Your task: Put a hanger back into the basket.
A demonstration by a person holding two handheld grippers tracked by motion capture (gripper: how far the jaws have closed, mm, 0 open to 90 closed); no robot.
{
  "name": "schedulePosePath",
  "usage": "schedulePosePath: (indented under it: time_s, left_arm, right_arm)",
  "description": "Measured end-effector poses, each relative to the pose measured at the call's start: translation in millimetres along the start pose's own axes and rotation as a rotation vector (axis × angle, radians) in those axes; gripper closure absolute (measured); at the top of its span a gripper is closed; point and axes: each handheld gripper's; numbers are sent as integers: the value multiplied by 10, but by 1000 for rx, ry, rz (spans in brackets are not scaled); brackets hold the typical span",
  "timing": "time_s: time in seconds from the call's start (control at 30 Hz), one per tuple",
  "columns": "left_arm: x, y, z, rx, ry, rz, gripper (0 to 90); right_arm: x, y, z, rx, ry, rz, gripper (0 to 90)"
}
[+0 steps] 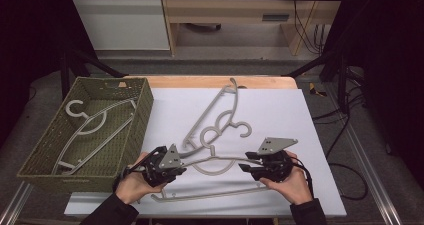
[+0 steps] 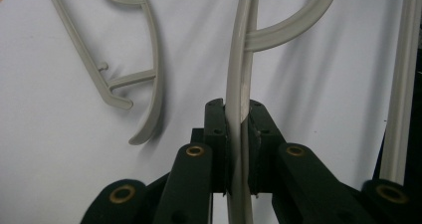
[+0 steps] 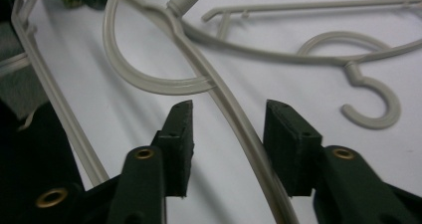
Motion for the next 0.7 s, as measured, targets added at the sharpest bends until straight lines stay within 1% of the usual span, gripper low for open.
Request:
schedulePosePath:
  time_s: [0.03, 0.07, 0.1, 0.13, 0.23, 0.27, 0.3, 0.33, 0.43, 0.5, 0.57, 0.6, 0.63, 0.67, 0.7]
  left_arm:
    - [-5, -9, 6, -2, 9, 8, 817]
    - [-7, -19, 11, -3, 24, 14, 817]
    - [-11, -29, 18, -4, 34, 22, 817]
    - [-18, -41, 22, -3, 41, 35, 817]
    - [-44, -69, 52, -1, 66, 53, 817]
    - [-50, -75, 66, 1, 73, 63, 817]
    - [-50, -75, 66, 1, 73, 63, 817]
    - [-71, -87, 101, 3, 89, 79, 817]
    - [-88, -94, 148, 5, 123, 91, 817]
    - [-95, -95, 188, 22, 146, 112, 817]
    - [-111, -97, 234, 43, 163, 135, 817]
    - [-126, -97, 274, 48, 173, 142, 817]
    - [-139, -100, 303, 48, 179, 139, 817]
    - [-150, -105, 334, 69, 189, 157, 817]
    - [-166, -109, 362, 66, 194, 154, 817]
  right_arm:
    - [16, -4, 26, 25, -5, -6, 505]
    - [24, -8, 52, 48, -16, -19, 474]
    - [32, -13, 76, 75, -28, -27, 419]
    - [38, -17, 98, 98, -39, -34, 383]
    - [57, -43, 150, 145, -72, -54, 290]
    - [67, -56, 165, 154, -79, -63, 270]
    - [67, -56, 165, 154, -79, -63, 270]
    - [89, -92, 195, 178, -105, -86, 218]
    - [125, -133, 258, 213, -134, -108, 176]
    - [145, -158, 307, 232, -146, -124, 147]
    - [164, -183, 367, 244, -181, -136, 122]
    - [166, -188, 378, 248, -190, -145, 111]
    - [174, -198, 399, 258, -206, -152, 94]
    - [180, -204, 408, 263, -209, -157, 88]
    - [191, -215, 422, 266, -215, -163, 72]
Point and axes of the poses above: each handheld gripper's, and its own axes: z roughly backward along the jaws, y roughly out of its top, x roughly to its right, and after that the axes turned 4 degrees about x, right-handed
